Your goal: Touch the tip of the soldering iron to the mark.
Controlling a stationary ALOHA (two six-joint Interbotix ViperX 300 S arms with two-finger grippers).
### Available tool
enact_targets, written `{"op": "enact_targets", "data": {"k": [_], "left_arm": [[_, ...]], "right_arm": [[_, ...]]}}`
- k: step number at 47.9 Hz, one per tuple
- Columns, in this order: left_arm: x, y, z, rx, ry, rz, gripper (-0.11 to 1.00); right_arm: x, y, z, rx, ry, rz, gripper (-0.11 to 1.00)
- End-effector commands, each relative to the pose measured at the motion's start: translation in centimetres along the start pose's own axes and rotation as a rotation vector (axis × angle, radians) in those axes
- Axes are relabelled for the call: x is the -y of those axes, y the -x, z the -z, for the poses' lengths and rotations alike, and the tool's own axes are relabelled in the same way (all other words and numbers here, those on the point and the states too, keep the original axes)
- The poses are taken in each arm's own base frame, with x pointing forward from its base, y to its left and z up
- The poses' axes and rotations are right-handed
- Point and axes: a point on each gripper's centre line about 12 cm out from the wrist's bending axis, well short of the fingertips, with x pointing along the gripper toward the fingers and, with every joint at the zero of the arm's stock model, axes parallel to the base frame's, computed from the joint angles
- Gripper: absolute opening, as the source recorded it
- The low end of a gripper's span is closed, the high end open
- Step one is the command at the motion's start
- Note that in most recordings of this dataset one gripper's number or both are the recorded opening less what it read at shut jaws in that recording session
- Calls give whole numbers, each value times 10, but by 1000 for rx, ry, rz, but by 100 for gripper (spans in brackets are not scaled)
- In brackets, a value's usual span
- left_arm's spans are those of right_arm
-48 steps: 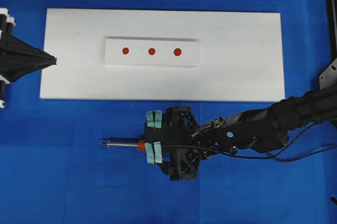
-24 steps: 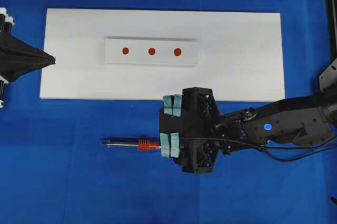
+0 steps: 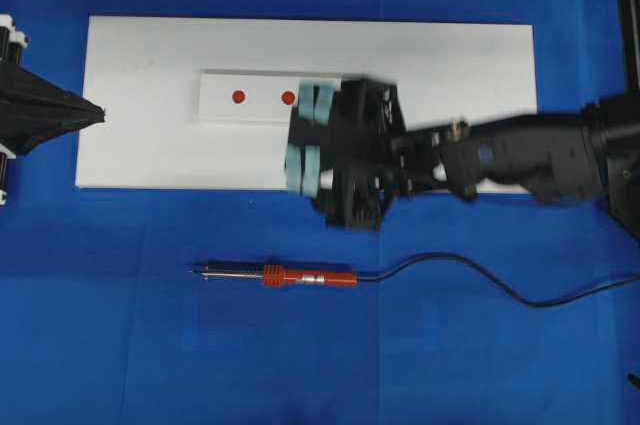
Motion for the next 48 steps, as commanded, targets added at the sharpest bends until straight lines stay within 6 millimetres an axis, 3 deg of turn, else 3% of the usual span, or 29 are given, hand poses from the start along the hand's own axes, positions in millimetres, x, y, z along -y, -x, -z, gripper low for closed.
{"op": "enact_targets", "data": {"k": [1,5,14,28,48], "left_arm": [[0,-2,-4,9,-1,2,0],[0,-2,-4,9,0,2,0],[0,-2,-4,11,0,1,0],[0,-2,-5,14,0,2,0],[0,-1,-5,17,-1,2,0]], "right_arm": [[16,11,-14,46,-13,13,85],[26,10,-17,58,-24,22,85],[29,20,-16,82,-26,11,85],[44,85,4,183,-39,-19,85],[69,165,58,381,-40,-59,85]]}}
